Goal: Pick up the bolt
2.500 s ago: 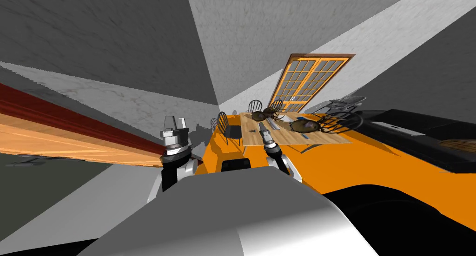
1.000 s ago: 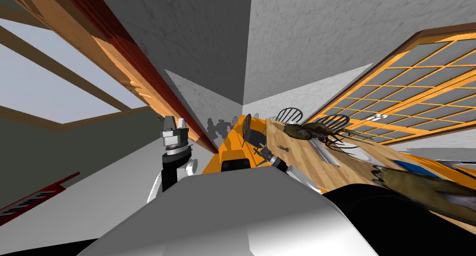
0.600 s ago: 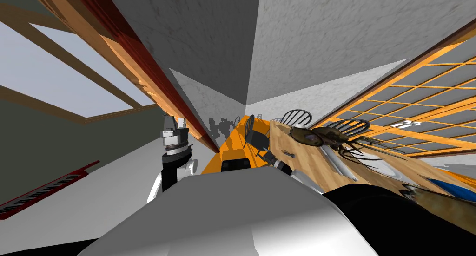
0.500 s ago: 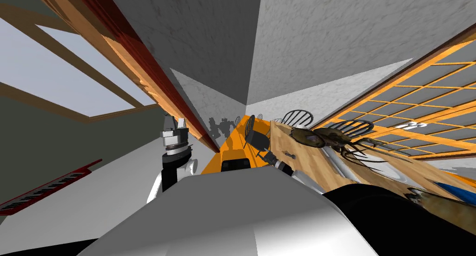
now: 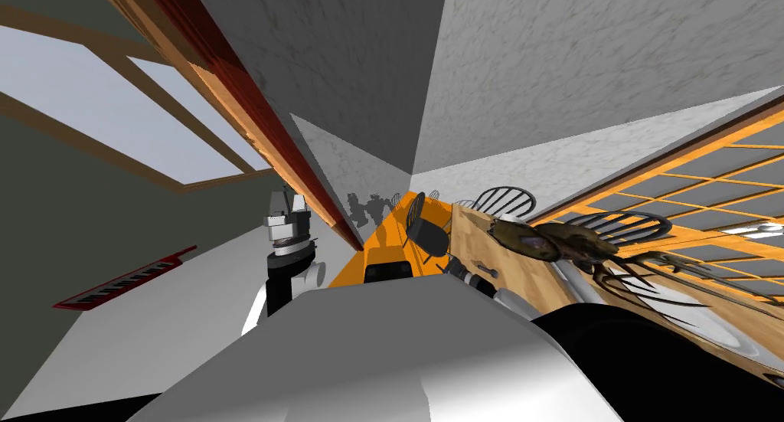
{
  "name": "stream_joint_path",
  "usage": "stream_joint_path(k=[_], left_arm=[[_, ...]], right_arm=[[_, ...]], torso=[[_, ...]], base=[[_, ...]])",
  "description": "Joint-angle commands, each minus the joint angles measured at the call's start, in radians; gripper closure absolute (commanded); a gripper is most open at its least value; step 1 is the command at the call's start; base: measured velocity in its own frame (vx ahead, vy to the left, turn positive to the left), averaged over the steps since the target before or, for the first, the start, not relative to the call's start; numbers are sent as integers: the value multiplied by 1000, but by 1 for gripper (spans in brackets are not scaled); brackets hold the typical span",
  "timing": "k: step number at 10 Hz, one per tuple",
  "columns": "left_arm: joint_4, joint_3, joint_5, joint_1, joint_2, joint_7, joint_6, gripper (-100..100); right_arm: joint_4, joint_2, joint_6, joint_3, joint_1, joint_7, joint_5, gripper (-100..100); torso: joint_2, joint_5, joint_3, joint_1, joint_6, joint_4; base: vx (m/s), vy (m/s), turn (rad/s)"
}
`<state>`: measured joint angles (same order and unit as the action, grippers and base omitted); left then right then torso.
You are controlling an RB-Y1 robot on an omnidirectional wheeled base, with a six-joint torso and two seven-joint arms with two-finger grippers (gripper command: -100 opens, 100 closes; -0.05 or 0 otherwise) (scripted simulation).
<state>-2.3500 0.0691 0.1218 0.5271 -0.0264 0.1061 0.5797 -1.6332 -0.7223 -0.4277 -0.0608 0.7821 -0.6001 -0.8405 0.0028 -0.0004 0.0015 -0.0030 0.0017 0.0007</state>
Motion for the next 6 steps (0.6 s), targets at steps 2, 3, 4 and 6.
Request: stream_joint_path(k=[2, 3, 4, 6], left_arm=[[0, 0, 0, 0, 0, 0, 0, 0], [0, 0, 0, 0, 0, 0, 0, 0], [0, 0, 0, 0, 0, 0, 0, 0], [0, 0, 0, 0, 0, 0, 0, 0]], right_arm=[[54, -29, 19, 16, 19, -43, -23, -100], [81, -49, 43, 23, 34, -79, -44, -100], [92, -49, 43, 23, 34, -79, -44, -100], [163, -83, 90, 38, 63, -142, -82, -100]], torso=[[0, 0, 0, -1, 0, 0], [1, 0, 0, 0, 0, 0], [0, 0, 0, 0, 0, 0], [1, 0, 1, -1, 0, 0]], base=[[34, -52, 99], [34, -46, 102], [27, -49, 75], [30, -74, 163]])
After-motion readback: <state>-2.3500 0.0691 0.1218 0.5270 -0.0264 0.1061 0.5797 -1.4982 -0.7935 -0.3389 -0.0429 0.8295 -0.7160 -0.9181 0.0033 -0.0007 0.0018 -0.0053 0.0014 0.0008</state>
